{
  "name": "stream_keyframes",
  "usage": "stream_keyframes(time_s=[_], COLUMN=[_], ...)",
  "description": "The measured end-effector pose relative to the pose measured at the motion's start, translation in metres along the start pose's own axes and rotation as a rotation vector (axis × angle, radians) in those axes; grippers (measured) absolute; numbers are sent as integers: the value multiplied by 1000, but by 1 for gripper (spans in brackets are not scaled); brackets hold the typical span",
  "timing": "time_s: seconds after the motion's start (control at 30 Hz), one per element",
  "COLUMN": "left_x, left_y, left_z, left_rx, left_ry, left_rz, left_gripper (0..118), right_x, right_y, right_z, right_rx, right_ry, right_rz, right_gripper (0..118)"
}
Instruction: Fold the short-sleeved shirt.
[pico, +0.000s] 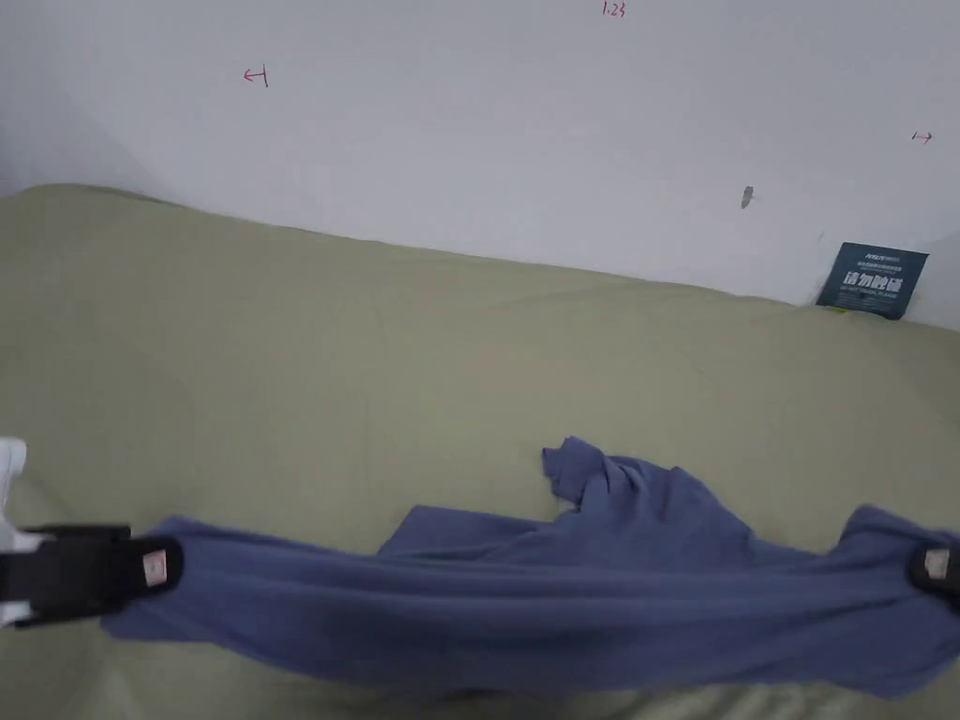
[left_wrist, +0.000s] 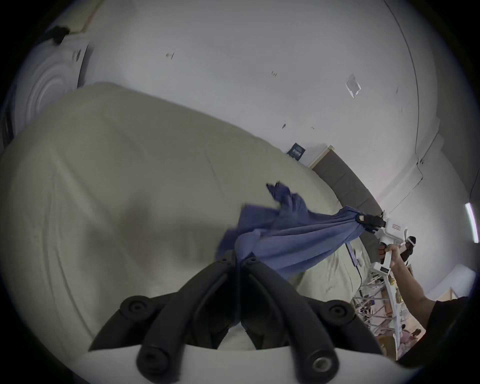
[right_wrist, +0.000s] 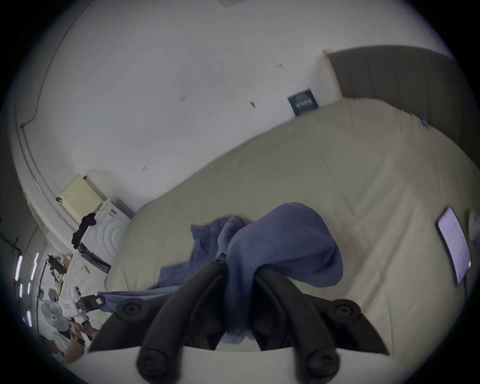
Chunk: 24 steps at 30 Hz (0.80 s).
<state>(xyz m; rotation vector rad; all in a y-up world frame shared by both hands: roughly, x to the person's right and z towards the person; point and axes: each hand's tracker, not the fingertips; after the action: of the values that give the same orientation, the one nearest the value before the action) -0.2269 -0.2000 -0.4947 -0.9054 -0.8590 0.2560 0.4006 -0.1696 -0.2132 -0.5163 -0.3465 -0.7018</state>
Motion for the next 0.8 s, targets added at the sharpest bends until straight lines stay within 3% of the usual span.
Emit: stream_keyframes(time_s=[0.2,0.4,0.63,0.67,0.7,0.73,0.77,0.8], left_x=[-9,-12,-10,-7,-4,1,5,10], left_y=[-65,-98,-122,-123,-123,-121,-118,-115], left_z=[5,9,6,8,11,17,25,31], left_rx=[-106,-158,-243,-238,-237,-239,-222,-219], left_ry=[26,19,48,53,66,92,116,103], left_rz=[79,146,235,238,232,228,211,208], left_gripper=[2,2,4,9,21,40,69,96], right_x=[24,45,52,50,48,45,38,33], right_y=[-45,-70,-82,-82,-81,-79,-74,-70], right_z=[20,24,29,33,37,43,52,60], right_rx=[-100,-181,-204,-205,-200,-196,-178,-155], right_ry=[-74,-169,-186,-178,-171,-167,-167,-146], right_rz=[-42,-141,-191,-211,-218,-220,-187,-149], right_gripper=[12,12,13,16,29,48,71,84])
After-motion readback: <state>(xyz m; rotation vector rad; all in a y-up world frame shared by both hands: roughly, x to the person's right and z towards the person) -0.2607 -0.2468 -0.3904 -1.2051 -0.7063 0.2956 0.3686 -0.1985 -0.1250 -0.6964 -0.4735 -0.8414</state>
